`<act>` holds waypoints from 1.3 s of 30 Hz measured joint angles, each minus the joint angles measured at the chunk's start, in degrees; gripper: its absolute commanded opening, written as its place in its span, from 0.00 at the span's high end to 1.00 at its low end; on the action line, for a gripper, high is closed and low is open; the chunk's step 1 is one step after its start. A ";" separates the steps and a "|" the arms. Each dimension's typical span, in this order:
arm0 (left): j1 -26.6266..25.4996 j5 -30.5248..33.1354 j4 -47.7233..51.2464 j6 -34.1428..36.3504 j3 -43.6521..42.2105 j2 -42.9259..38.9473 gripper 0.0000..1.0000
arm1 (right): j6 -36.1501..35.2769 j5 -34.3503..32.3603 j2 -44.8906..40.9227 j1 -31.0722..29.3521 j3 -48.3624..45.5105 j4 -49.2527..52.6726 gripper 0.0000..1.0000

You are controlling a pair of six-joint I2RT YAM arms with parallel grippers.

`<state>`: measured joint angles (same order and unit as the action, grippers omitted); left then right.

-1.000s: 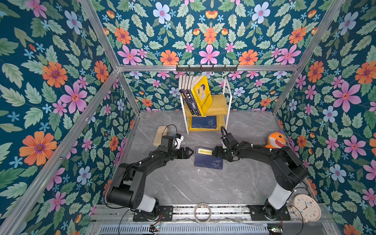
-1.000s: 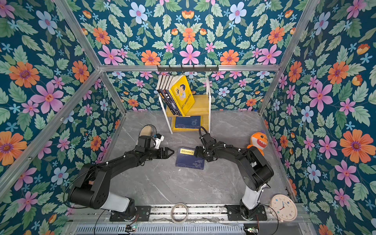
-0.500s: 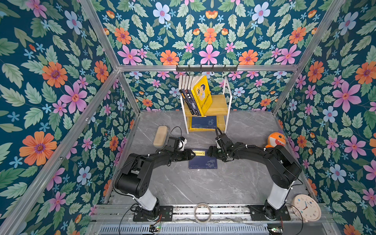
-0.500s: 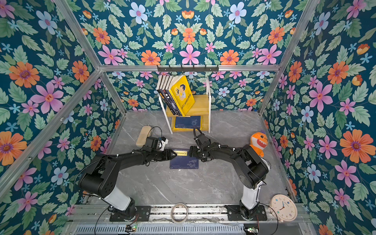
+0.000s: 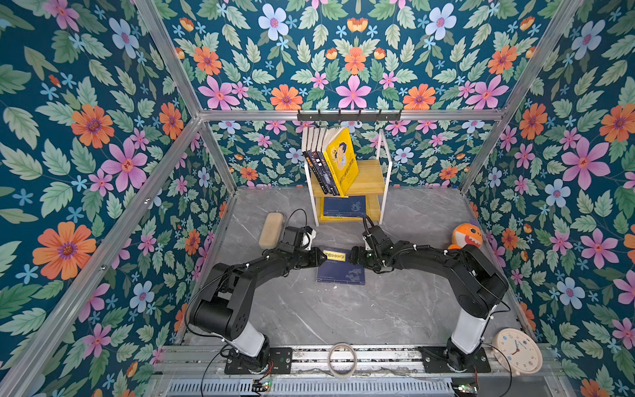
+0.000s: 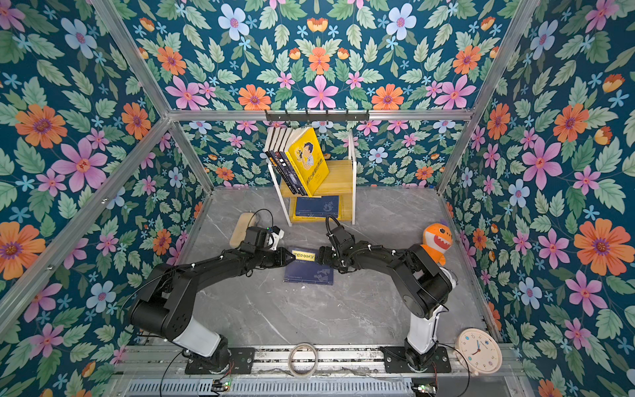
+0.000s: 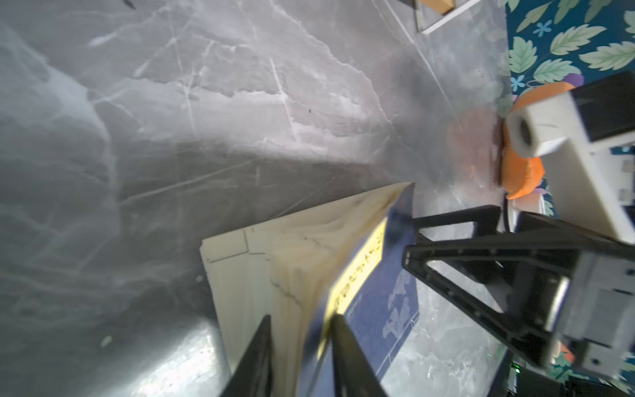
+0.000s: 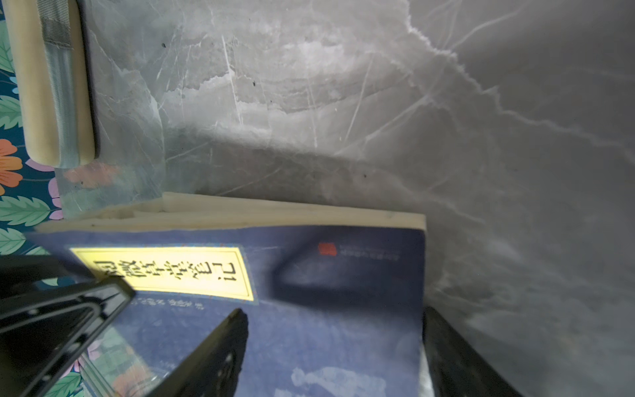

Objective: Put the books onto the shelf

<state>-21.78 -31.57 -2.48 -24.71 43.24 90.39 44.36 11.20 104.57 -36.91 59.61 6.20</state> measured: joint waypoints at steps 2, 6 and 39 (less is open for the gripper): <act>0.02 -0.07 0.68 0.37 0.33 -0.33 0.86 | 0.00 -0.04 -0.02 0.00 0.00 0.00 0.21; 0.44 -0.79 1.20 0.59 0.48 -1.29 0.99 | -0.04 -0.24 -1.01 -0.04 -1.11 -0.15 0.20; 1.66 -2.99 3.67 0.74 1.88 -2.93 1.00 | -61.86 -28.74 -3.08 -22.12 -17.68 -30.64 0.15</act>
<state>-20.12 -34.57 1.19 -23.97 45.12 87.46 -17.50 -17.54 101.49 -59.02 41.93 -24.45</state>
